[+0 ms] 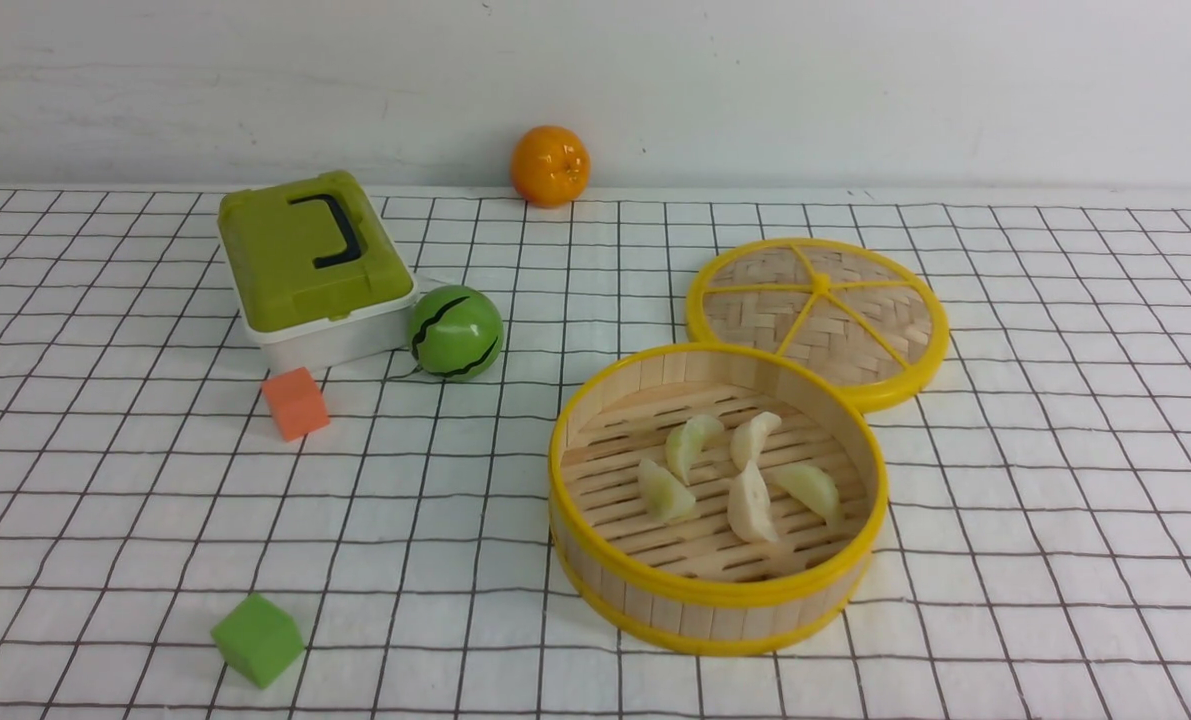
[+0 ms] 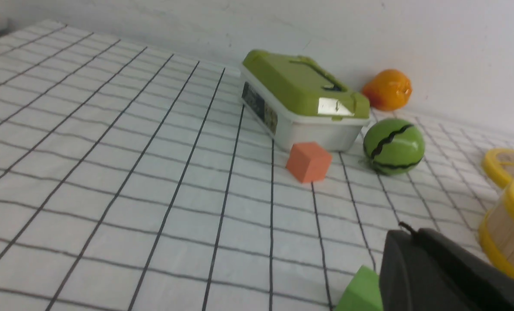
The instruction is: Put the dumplings into the steamer on the table with the white tablecloth.
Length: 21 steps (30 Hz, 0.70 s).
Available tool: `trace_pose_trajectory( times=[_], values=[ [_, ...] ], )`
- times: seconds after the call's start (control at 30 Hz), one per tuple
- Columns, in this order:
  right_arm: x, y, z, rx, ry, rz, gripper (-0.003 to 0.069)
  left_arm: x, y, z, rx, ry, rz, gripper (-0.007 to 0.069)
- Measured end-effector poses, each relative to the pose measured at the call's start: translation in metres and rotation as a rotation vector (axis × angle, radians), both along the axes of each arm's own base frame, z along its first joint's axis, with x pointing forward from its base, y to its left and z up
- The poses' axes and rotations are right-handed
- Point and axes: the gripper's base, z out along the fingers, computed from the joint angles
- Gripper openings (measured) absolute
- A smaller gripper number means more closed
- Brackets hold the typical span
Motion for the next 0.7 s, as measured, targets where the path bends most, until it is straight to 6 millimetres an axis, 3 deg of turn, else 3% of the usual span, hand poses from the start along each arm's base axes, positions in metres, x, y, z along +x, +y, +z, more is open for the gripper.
trace_pose_trajectory(
  times=[0.3, 0.7],
  values=[
    [0.0, 0.0, 0.0, 0.0, 0.0, 0.0, 0.0071, -0.003, 0.001, -0.017, 0.026, 0.187, 0.005, -0.0013],
    [0.0, 0.0, 0.0, 0.0, 0.0, 0.0, 0.009, -0.004, 0.005, -0.018, 0.061, 0.198, 0.081, -0.0013]
  ],
)
